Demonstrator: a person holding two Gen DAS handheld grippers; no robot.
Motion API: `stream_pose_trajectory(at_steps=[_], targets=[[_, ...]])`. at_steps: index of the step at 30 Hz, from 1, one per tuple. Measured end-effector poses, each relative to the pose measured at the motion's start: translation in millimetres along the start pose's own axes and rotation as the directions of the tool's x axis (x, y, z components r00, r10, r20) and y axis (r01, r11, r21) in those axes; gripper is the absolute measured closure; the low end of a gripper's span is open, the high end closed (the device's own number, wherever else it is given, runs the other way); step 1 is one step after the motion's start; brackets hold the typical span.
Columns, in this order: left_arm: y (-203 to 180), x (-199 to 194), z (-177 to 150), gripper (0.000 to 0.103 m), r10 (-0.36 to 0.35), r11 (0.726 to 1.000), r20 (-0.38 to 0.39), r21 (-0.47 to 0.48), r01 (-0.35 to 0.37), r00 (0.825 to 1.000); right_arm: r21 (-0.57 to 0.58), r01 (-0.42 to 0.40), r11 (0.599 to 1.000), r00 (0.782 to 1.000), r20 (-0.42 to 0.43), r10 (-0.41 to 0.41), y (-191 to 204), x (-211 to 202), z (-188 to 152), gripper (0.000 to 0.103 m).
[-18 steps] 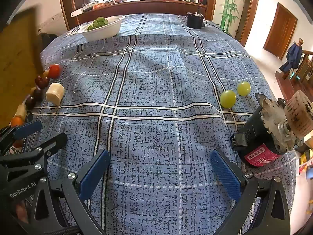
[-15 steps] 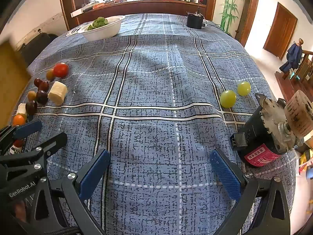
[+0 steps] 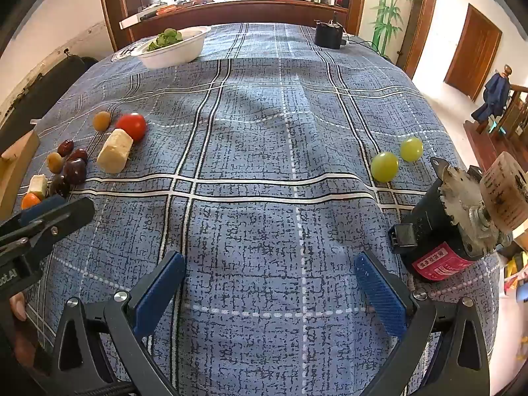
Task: Organize fruits
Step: 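Move both tools over the table toward the fruits near the cardboard tray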
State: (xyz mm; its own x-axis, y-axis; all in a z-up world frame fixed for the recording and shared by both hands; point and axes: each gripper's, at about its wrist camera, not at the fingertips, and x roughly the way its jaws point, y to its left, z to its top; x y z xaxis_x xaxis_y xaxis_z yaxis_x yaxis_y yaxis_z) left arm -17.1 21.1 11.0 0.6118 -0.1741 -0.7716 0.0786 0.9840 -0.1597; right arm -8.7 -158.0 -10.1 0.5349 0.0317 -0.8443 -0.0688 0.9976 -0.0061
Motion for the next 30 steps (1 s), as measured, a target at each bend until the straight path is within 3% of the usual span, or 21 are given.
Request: stream_pose_trajectory(at_steps=[3, 8, 11, 13, 14, 15, 16, 17, 18, 19, 20, 22, 24, 25, 27, 30], targets=[[0.3, -13.5, 3.1, 0.030, 0.114, 0.993, 0.058, 0.006, -0.115, 0.992, 0.000, 0.000, 1.000, 1.000, 0.000, 0.000, 0.0, 0.0, 0.0, 0.000], [-4.8, -70.2, -9.2, 0.029, 0.264, 0.960, 0.164, 0.051, -0.275, 0.950, 0.000, 0.000, 1.000, 1.000, 0.000, 0.000, 0.1, 0.0, 0.0, 0.000], [10.0, -105.3, -15.1, 0.029, 0.298, 0.951, 0.192, 0.022, -0.307, 0.935, 0.012, 0.003, 1.000, 1.000, 0.016, -0.003, 2.0, 1.0, 1.6, 0.000], [25.6, -117.7, -21.9, 0.029, 0.301, 0.953, 0.178, -0.014, -0.304, 0.937, -0.007, -0.004, 1.000, 1.000, 0.007, 0.004, 8.0, -3.4, 1.2, 0.006], [28.9, -123.3, -27.0, 0.029, 0.307, 0.952, 0.171, -0.033, -0.306, 0.936, 0.028, -0.034, 0.999, 0.999, 0.028, 0.033, 7.8, -12.4, -0.9, 0.017], [35.2, -126.9, -29.4, 0.029, 0.314, 0.949, 0.158, -0.048, -0.311, 0.936, 0.119, -0.116, 0.986, 0.992, 0.058, 0.109, 1.0, -22.4, -3.0, 0.016], [38.4, -129.1, -34.1, 0.029, 0.321, 0.947, 0.153, -0.055, -0.316, 0.935, 0.259, -0.271, 0.927, 0.962, 0.104, 0.252, -9.0, -31.4, -10.6, 0.016], [42.0, -131.1, -35.6, 0.029, 0.325, 0.946, 0.147, -0.062, -0.319, 0.934, 0.323, -0.380, 0.866, 0.925, 0.133, 0.356, -10.3, -33.0, -12.5, 0.016], [42.0, -132.4, -40.1, 0.029, 0.329, 0.944, 0.145, -0.065, -0.323, 0.933, 0.349, -0.473, 0.809, 0.880, 0.143, 0.453, -6.4, -33.9, -13.6, 0.016], [43.8, -134.1, -41.7, 0.029, 0.333, 0.943, 0.140, -0.068, -0.326, 0.933, 0.344, -0.523, 0.780, 0.849, 0.133, 0.511, 0.4, -37.1, -12.6, 0.017], [45.7, -135.1, -43.3, 0.029, 0.334, 0.942, 0.137, -0.070, -0.328, 0.932, 0.310, -0.524, 0.793, 0.849, 0.116, 0.515, 11.0, -45.8, -9.6, 0.018], [47.9, -140.2, -49.2, 0.029, 0.340, 0.940, 0.139, -0.072, -0.333, 0.930, 0.218, -0.457, 0.862, 0.889, 0.131, 0.438, 29.4, -72.0, -5.7, 0.017], [52.6, -144.6, -55.3, 0.029, 0.348, 0.937, 0.133, -0.089, -0.339, 0.928, 0.089, -0.314, 0.945, 0.936, 0.199, 0.292, 52.4, -106.3, -4.7, 0.015], [56.1, -146.1, -56.7, 0.029, 0.349, 0.936, 0.127, -0.097, -0.339, 0.929, 0.048, -0.252, 0.966, 0.947, 0.218, 0.237, 60.8, -114.3, -5.5, 0.014], [64.6, -148.3, -58.9, 0.029, 0.353, 0.933, 0.114, -0.116, -0.340, 0.929, -0.022, -0.156, 0.987, 0.961, 0.230, 0.157, 79.2, -125.3, -10.5, 0.012], [76.2, -150.1, -63.1, 0.029, 0.369, 0.925, 0.096, -0.134, -0.356, 0.924, -0.061, -0.143, 0.988, 0.961, 0.231, 0.153, 89.5, -128.8, -17.0, 0.012]])
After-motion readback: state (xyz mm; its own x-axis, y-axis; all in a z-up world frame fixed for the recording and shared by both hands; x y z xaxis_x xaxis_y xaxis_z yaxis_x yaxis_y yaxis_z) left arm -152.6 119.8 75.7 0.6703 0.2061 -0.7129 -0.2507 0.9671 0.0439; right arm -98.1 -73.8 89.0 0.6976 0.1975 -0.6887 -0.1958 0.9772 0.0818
